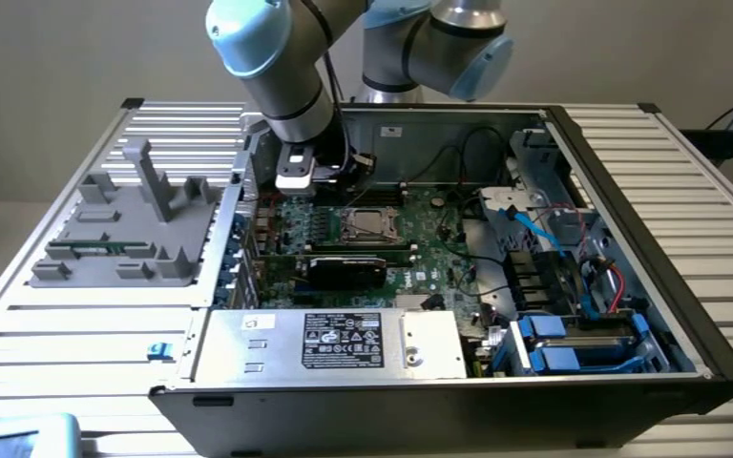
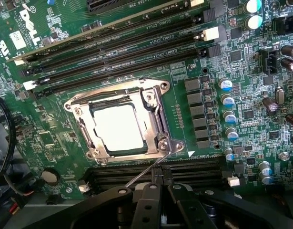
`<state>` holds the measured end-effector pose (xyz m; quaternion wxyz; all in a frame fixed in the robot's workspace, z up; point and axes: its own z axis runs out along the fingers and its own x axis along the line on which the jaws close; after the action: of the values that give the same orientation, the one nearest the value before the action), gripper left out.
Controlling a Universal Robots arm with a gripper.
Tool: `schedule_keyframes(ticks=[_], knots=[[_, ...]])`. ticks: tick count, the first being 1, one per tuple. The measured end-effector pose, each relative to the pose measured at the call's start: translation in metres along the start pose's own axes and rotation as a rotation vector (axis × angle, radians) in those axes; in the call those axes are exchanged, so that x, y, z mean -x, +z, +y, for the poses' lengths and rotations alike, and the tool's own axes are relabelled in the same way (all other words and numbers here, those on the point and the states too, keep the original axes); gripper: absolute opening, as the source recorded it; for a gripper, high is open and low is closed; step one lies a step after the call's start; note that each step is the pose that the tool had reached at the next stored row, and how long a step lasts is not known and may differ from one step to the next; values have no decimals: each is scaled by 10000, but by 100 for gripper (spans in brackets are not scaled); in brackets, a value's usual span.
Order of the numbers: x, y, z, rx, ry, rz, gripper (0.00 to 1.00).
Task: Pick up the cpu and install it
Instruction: 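Install the first cpu locking lever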
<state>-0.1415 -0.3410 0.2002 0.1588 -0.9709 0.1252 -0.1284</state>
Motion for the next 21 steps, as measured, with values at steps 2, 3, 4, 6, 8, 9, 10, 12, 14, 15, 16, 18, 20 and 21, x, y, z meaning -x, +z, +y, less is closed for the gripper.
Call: schedule_keyframes(ticks=[2,3,4,6,8,9,10,12,14,15,16,18,20,21], knots=[[0,0,0,1,2,1,11],[0,0,0,1,2,1,11],[0,0,0,3,2,0,11],[0,6,1,-2,1,9,11],[-3,12,2,-5,-3,20,11],[-6,15,2,-5,-5,23,11],[-11,19,2,-6,-6,26,11],[-18,26,2,-8,-8,31,11],[-22,35,3,-11,-8,37,11],[-23,39,4,-11,-8,39,11],[-26,43,5,-11,-10,38,11],[-29,51,7,-9,-10,39,11],[-33,60,8,-9,-10,40,11],[-35,64,8,-10,-10,39,11]])
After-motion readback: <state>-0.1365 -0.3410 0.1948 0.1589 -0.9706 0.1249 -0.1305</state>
